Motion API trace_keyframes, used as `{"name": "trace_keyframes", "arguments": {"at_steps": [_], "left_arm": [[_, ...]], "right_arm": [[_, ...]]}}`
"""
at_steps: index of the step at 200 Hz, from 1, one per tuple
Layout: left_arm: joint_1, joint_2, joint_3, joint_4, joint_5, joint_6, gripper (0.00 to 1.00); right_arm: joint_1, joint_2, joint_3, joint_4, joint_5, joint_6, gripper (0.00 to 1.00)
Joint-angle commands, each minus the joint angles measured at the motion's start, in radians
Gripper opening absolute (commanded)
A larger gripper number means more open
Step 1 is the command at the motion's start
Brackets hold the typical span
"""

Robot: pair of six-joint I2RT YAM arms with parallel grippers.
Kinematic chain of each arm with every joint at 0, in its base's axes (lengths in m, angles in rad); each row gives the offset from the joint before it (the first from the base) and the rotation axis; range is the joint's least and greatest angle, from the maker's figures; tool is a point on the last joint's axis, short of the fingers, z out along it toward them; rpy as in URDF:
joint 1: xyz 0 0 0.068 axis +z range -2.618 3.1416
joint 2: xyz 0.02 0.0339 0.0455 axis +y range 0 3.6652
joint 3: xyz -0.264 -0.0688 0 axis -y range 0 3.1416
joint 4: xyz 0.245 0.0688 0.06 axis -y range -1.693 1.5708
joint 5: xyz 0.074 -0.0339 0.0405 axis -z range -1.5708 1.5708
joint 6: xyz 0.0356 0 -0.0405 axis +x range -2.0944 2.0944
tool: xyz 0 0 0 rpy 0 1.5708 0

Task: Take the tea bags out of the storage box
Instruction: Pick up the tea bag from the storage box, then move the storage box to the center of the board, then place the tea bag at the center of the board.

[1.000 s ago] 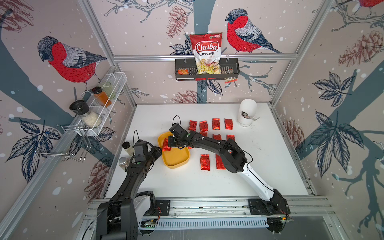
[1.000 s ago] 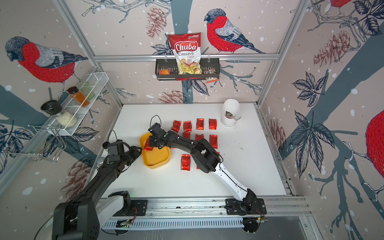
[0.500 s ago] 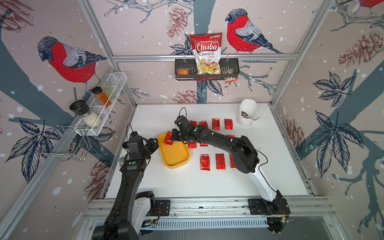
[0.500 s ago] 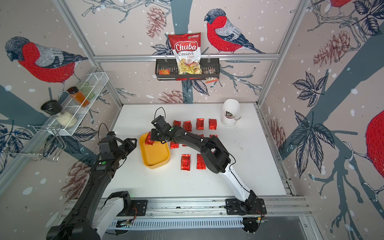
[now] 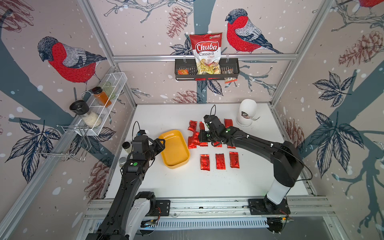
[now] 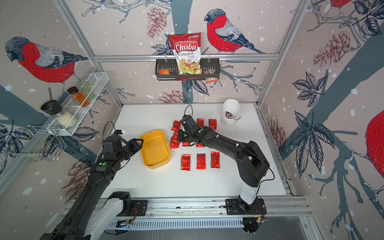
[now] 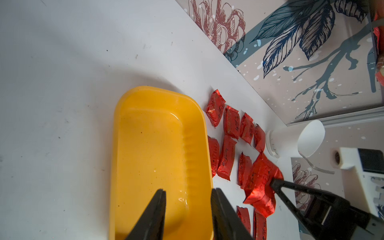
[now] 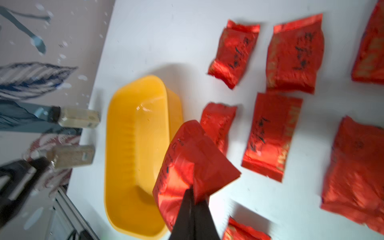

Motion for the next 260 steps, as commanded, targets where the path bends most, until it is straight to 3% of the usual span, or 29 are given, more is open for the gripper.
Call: {"name": "trace_keyframes", "arguments": {"at_steps": [1, 40, 152, 230, 238, 260], "left_arm": [[-0.01, 0.001, 0.015, 0.0, -0.018, -0.023, 0.41], [-0.011, 0.003, 0.036, -0.016, -0.03, -0.014, 0.41], [-0.011, -0.007, 0.007, -0.019, -0.053, 0.001, 0.42], [-0.009, -0.003, 0.044, -0.018, -0.04, 0.003, 0.45], [-0.009, 0.001, 0.047, -0.019, -0.039, 0.005, 0.45], [-0.01, 0.008, 0.065, -0.02, -0.045, 0.007, 0.5]], "right_arm": [[0.003, -0.045, -0.098, 0.009, -0.02, -0.065, 0.0], [0.056, -0.013, -0.179, 0.06, -0.057, -0.064, 0.0], [0.165, 0.177, -0.054, 0.123, -0.138, -0.004, 0.0], [0.163, 0.136, -0.192, 0.184, -0.113, 0.072, 0.0], [0.162, 0.131, -0.204, 0.188, -0.113, 0.074, 0.05], [0.166, 0.1, -0.23, 0.2, -0.099, 0.077, 0.37]]}}
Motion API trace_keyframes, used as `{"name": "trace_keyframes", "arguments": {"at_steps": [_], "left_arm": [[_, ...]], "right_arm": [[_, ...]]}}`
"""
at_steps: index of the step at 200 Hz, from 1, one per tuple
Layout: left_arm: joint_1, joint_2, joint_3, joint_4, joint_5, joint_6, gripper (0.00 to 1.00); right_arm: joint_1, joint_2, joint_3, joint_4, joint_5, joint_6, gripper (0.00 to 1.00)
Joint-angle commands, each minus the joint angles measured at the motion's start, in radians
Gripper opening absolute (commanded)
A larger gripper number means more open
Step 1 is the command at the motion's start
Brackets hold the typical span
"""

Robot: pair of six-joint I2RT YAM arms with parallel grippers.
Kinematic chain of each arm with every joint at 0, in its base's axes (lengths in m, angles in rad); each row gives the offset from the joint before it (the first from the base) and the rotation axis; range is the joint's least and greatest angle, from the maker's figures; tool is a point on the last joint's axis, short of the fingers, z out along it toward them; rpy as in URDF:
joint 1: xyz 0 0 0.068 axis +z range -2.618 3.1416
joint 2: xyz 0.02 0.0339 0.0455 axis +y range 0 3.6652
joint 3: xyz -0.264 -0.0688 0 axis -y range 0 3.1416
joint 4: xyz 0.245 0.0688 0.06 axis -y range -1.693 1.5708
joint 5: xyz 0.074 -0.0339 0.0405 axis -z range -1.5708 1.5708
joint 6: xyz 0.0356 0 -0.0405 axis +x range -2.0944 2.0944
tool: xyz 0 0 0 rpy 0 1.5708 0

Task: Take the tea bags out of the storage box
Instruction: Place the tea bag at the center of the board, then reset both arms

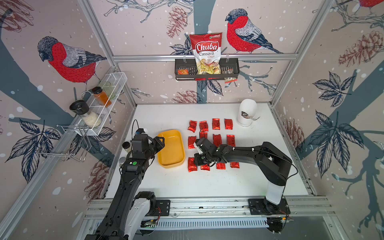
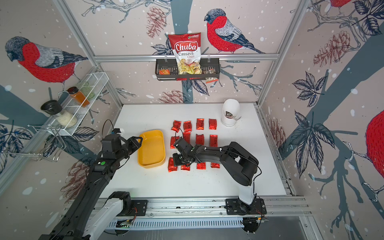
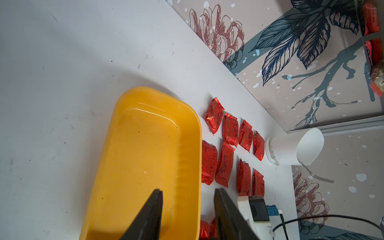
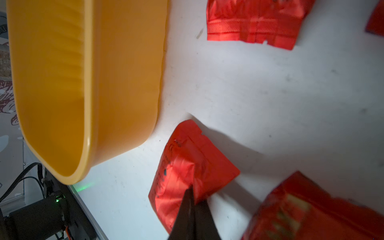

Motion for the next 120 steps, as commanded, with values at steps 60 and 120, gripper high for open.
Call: {"name": "trace_keyframes", "arguments": {"at_steps": [60, 120], "left_arm": [[-0.002, 0.094, 0.213, 0.003, -0.049, 0.062, 0.78], [-0.002, 0.218, 0.434, 0.101, -0.229, 0.254, 0.97]], "right_arm": [[-0.024, -0.217, -0.002, -0.064, 0.145, -0.032, 0.78], [-0.131, -0.544, -0.052, -0.014, 0.624, -0.148, 1.0]]}}
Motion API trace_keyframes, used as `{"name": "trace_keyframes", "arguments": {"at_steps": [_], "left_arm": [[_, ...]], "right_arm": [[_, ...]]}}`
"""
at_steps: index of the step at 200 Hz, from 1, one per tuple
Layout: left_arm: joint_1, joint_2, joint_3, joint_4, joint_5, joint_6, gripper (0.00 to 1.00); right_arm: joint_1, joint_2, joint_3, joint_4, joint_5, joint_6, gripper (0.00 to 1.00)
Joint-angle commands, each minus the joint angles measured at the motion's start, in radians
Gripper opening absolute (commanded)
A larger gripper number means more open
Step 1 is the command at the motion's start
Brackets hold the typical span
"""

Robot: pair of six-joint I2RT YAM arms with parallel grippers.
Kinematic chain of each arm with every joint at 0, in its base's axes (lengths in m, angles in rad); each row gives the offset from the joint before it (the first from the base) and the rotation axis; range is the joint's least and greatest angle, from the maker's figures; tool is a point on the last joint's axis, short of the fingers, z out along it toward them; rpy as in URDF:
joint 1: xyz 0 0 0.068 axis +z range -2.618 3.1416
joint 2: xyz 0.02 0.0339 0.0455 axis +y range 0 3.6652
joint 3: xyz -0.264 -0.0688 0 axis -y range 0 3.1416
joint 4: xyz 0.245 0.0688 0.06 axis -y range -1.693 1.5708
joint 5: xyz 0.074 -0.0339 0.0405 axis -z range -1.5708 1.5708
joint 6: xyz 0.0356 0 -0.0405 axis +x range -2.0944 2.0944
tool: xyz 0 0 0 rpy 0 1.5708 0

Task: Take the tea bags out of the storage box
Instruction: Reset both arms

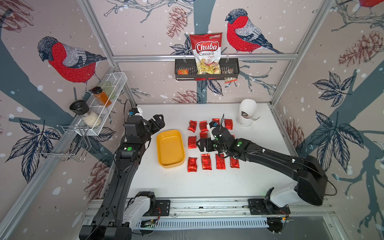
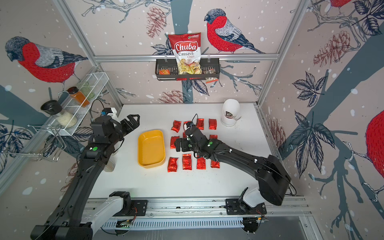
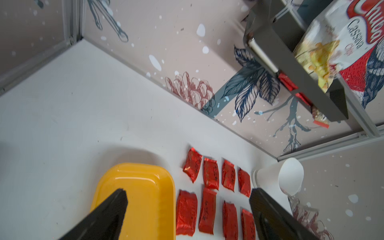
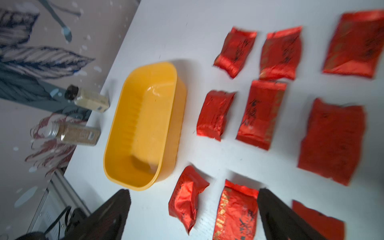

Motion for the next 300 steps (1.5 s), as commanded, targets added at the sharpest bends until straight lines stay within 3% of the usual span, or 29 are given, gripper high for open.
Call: {"name": "trace_keyframes", "arguments": {"at_steps": [1, 27, 44, 64, 95, 127, 153, 170, 202, 230, 246, 261, 270, 281, 300], "left_arm": [[-0.002, 0.037, 0.043, 0.087, -0.1, 0.129, 0.97], [-0.002, 0.054, -0.037, 0.247, -0.084, 0.32, 0.96], [0.0, 0.051, -0.1, 0.307, -0.211, 0.276, 0.96], [0.001, 0.039, -0.203, 0.418, -0.198, 0.323, 0.96], [0.001, 0.012, -0.499, 0.731, -0.314, 0.405, 0.96], [0.003, 0.047, -0.651, 0.84, -0.476, 0.516, 0.96], [0.043, 0.115, -0.745, 0.983, -0.453, 0.511, 0.96], [0.051, 0.181, -0.778, 1.077, -0.424, 0.539, 0.96], [0.07, 0.295, -0.809, 1.283, -0.327, 0.58, 0.96], [0.057, 0.368, -0.728, 1.218, -0.333, 0.594, 0.95], [0.041, 0.362, -0.74, 1.23, -0.37, 0.57, 0.95], [0.037, 0.337, -0.803, 1.338, -0.331, 0.491, 0.96], [-0.003, 0.347, -0.783, 1.322, -0.379, 0.521, 0.96], [-0.018, 0.404, -0.769, 1.376, -0.352, 0.578, 0.96], [-0.019, 0.495, -0.786, 1.487, -0.366, 0.576, 0.96]], "right_arm": [[-0.041, -0.11, -0.043, 0.076, 0.318, -0.082, 1.0], [-0.13, -0.203, -0.094, 0.231, 0.339, -0.229, 1.0], [-0.138, -0.244, -0.199, 0.462, 0.422, -0.374, 1.0], [-0.179, -0.285, -0.29, 0.612, 0.425, -0.488, 1.0], [-0.409, -0.335, -0.43, 0.686, 0.436, -0.45, 1.0], [-0.675, -0.428, -0.681, 0.864, 0.369, -0.421, 1.0], [-0.794, -0.422, -0.819, 0.985, 0.358, -0.429, 1.0], [-0.82, -0.357, -0.868, 1.06, 0.357, -0.427, 1.0], [-0.839, -0.193, -0.965, 1.382, 0.345, -0.446, 1.0], [-0.852, -0.013, -0.933, 1.508, 0.302, -0.469, 1.0], [-0.842, 0.148, -0.93, 1.711, 0.293, -0.521, 1.0], [-0.818, 0.083, -0.856, 1.453, 0.314, -0.504, 1.0], [-0.832, 0.104, -0.874, 1.521, 0.302, -0.506, 1.0], [-0.83, 0.124, -0.879, 1.572, 0.308, -0.515, 1.0], [-0.832, 0.099, -0.862, 1.494, 0.31, -0.498, 1.0]]}}
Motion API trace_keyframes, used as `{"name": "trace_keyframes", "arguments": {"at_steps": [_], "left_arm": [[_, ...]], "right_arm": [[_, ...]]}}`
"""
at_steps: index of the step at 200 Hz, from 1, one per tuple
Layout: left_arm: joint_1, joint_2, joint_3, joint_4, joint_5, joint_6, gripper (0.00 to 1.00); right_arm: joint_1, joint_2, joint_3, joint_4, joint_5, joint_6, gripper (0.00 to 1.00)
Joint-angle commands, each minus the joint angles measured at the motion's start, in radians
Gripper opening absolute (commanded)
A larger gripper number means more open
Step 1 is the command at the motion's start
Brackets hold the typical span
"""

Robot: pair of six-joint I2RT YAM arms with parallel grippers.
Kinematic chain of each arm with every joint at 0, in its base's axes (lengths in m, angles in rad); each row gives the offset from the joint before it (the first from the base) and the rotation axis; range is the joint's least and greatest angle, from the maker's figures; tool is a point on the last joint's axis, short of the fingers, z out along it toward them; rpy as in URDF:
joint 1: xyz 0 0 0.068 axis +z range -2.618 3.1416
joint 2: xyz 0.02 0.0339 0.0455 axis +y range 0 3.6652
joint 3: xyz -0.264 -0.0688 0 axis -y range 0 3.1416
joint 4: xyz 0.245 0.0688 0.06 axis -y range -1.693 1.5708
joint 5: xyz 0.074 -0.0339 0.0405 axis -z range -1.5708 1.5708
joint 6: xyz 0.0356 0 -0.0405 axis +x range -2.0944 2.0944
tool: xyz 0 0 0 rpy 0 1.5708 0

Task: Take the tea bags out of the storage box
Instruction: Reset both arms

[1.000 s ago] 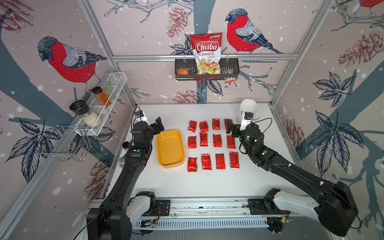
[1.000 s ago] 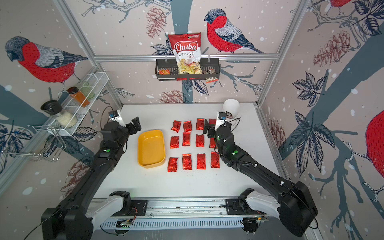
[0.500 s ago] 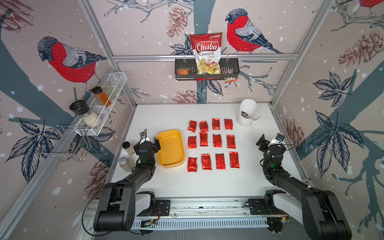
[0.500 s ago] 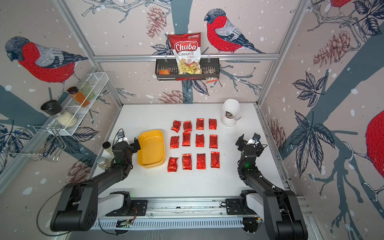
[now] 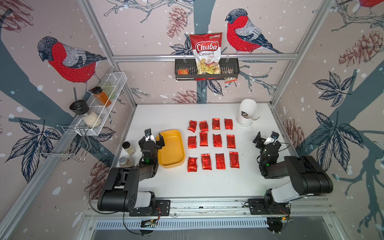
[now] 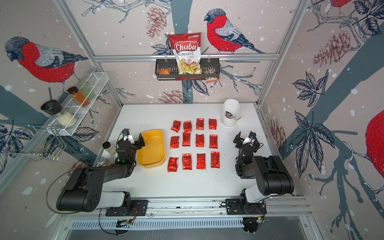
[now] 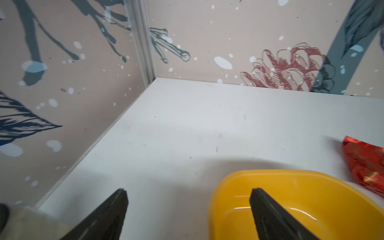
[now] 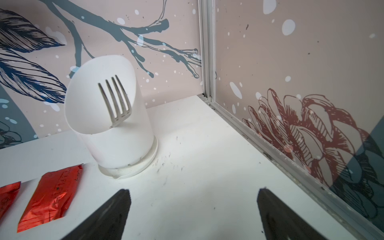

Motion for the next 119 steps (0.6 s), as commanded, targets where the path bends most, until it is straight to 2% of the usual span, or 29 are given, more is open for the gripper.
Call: {"name": "trace_keyframes", "arguments": {"at_steps": [1, 16, 30, 40, 51, 119], "left_arm": [[-0.004, 0.073, -0.016, 0.183, -0.021, 0.026, 0.96], [-0.005, 0.119, -0.049, 0.299, -0.047, 0.02, 0.96], [-0.001, 0.093, -0.023, 0.199, -0.039, 0.004, 0.96], [0.011, 0.111, -0.031, 0.246, -0.032, 0.003, 0.96], [0.012, 0.095, -0.021, 0.198, -0.027, -0.004, 0.96], [0.011, 0.104, -0.023, 0.217, -0.028, 0.0, 0.96]], "right_arm": [[-0.001, -0.018, 0.02, -0.018, 0.003, -0.006, 1.0], [-0.012, -0.017, 0.024, -0.027, -0.012, -0.001, 1.0], [-0.012, -0.022, 0.026, -0.039, -0.011, 0.001, 1.0], [-0.012, -0.021, 0.025, -0.037, -0.011, 0.001, 1.0], [-0.012, -0.02, 0.025, -0.034, -0.012, 0.0, 1.0], [-0.02, -0.007, 0.033, -0.035, -0.03, 0.001, 1.0]]}}
